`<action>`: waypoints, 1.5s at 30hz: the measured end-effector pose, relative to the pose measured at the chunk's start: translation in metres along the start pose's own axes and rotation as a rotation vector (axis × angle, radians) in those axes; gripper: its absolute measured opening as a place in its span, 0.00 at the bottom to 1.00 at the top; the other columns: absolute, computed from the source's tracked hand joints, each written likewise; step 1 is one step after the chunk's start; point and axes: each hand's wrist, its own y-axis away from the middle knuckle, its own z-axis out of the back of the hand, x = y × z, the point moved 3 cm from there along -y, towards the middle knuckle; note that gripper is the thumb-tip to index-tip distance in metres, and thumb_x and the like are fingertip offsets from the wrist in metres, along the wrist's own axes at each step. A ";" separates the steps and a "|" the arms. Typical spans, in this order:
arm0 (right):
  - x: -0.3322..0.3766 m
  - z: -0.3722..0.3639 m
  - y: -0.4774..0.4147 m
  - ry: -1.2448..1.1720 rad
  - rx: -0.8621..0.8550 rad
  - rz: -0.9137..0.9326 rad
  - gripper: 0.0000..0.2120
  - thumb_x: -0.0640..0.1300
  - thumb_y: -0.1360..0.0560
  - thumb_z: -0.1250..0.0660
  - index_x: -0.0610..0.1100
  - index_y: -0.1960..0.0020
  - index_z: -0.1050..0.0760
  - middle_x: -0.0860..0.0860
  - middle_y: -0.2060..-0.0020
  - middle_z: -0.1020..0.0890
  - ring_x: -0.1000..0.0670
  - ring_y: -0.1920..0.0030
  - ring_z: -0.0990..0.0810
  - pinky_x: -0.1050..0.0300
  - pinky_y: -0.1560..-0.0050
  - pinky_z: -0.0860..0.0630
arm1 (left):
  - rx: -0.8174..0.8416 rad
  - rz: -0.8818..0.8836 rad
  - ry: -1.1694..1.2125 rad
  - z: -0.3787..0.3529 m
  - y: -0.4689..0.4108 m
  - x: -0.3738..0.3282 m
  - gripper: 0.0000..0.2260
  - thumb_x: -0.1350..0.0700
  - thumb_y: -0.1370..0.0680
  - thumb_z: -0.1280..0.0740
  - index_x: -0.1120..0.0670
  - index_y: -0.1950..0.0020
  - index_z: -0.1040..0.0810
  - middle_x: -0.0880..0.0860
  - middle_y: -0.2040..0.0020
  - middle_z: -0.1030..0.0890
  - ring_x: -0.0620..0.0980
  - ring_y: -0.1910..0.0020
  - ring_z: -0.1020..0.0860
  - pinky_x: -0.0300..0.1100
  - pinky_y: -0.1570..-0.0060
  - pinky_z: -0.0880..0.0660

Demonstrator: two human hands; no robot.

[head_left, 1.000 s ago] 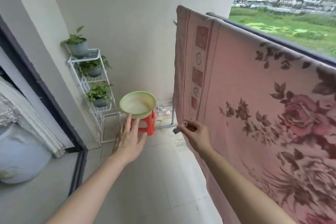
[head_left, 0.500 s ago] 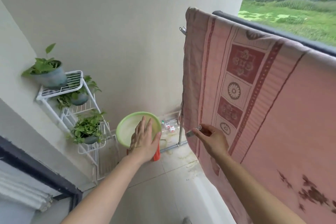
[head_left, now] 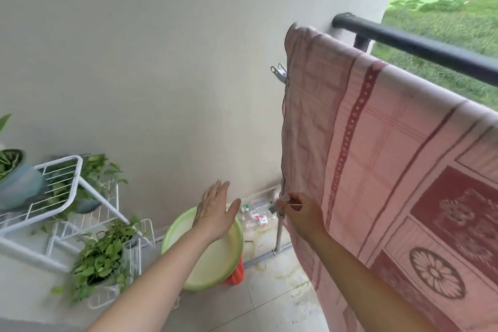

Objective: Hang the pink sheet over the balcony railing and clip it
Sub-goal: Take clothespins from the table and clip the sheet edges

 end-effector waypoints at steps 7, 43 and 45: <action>-0.006 -0.016 -0.059 0.004 -0.072 -0.092 0.07 0.48 0.27 0.25 0.52 0.50 0.20 0.54 0.56 0.15 0.54 0.53 0.17 0.64 0.54 0.22 | 0.204 -0.056 0.093 -0.046 -0.124 -0.006 0.24 0.46 0.20 0.37 0.52 0.26 0.34 0.50 0.26 0.32 0.51 0.27 0.37 0.44 0.30 0.39; -0.009 -0.051 -0.118 0.195 -0.440 -0.441 0.14 0.49 0.27 0.25 0.51 0.42 0.20 0.57 0.50 0.17 0.64 0.56 0.20 0.73 0.57 0.26 | 0.813 -0.297 0.617 -0.179 -0.266 -0.013 0.08 0.57 0.28 0.26 0.56 0.52 0.22 0.49 0.60 0.23 0.44 0.63 0.26 0.30 0.63 0.30; -0.006 -0.051 -0.118 0.206 -0.414 -0.439 0.14 0.48 0.27 0.25 0.50 0.42 0.20 0.56 0.50 0.17 0.64 0.57 0.20 0.73 0.57 0.26 | 0.793 -0.343 0.571 -0.181 -0.275 -0.009 0.04 0.59 0.27 0.26 0.55 0.54 0.19 0.48 0.60 0.21 0.47 0.60 0.25 0.34 0.61 0.31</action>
